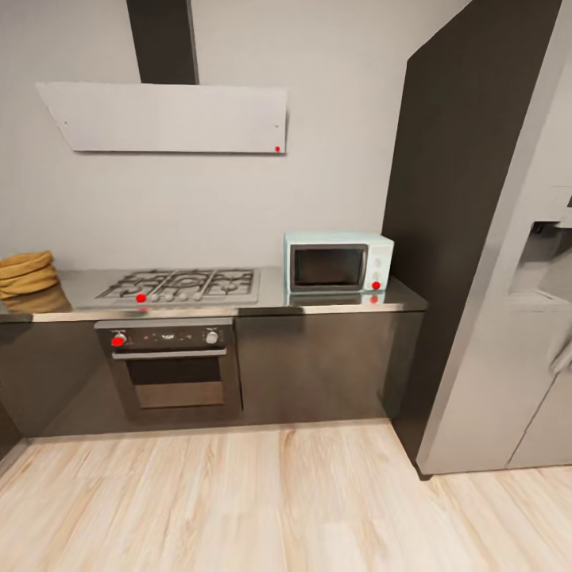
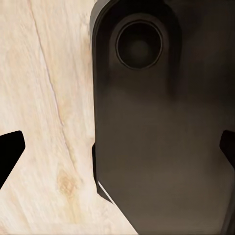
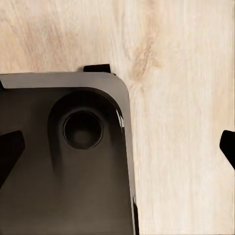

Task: In the kitchen, take the popcorn bag from the countertop, put it into the microwave, and heat it until the popcorn is cooked so the cooked popcorn ends up inside the bag.

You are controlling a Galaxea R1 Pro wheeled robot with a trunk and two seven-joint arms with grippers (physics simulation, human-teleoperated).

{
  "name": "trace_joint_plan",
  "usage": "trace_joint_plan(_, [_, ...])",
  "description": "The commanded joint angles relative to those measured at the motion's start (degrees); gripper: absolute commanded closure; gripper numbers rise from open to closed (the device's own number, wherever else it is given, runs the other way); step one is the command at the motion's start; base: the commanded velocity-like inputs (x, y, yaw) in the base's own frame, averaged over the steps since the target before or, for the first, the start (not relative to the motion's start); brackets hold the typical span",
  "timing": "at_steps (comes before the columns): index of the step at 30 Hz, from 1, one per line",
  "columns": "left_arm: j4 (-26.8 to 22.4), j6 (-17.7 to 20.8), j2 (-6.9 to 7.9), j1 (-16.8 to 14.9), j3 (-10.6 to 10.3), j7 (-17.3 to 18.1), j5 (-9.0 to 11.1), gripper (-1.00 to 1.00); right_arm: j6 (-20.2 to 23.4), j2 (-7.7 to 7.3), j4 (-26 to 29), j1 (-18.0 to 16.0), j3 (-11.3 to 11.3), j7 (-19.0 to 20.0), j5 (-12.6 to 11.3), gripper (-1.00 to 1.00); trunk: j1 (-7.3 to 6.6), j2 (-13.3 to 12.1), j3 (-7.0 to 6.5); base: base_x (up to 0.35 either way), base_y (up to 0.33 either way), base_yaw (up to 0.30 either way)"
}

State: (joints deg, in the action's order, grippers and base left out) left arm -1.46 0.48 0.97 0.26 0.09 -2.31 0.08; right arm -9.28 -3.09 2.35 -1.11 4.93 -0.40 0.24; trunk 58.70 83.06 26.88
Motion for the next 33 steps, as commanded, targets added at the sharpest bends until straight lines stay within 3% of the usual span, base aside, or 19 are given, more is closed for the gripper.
trace_joint_plan(1, [-0.1,0.0,0.00,0.0,0.0,-0.1,0.0,-1.00,-0.2,0.01,-0.1,0.0,0.4,0.0,0.0,-1.00,0.03,0.0,0.05,0.279,-0.230,0.175])
trace_joint_plan(20, [-0.1,0.0,0.00,0.0,0.0,-0.1,0.0,-1.00,-0.2,0.01,-0.1,0.0,0.4,0.0,0.0,-1.00,0.03,0.0,0.05,0.238,-0.222,0.161])
trace_joint_plan(26, [-0.1,0.0,-0.02,0.0,0.0,-0.1,0.0,-1.00,-0.2,0.01,-0.1,0.0,0.4,0.0,0.0,-1.00,0.03,0.0,0.05,0.041,-0.039,0.247])
trace_joint_plan(33, [-0.1,0.0,-0.01,0.0,0.0,-0.1,0.0,-1.00,-0.2,0.01,0.0,0.0,0.4,0.0,0.0,-1.00,0.03,0.0,0.05,0.228,-0.086,0.047])
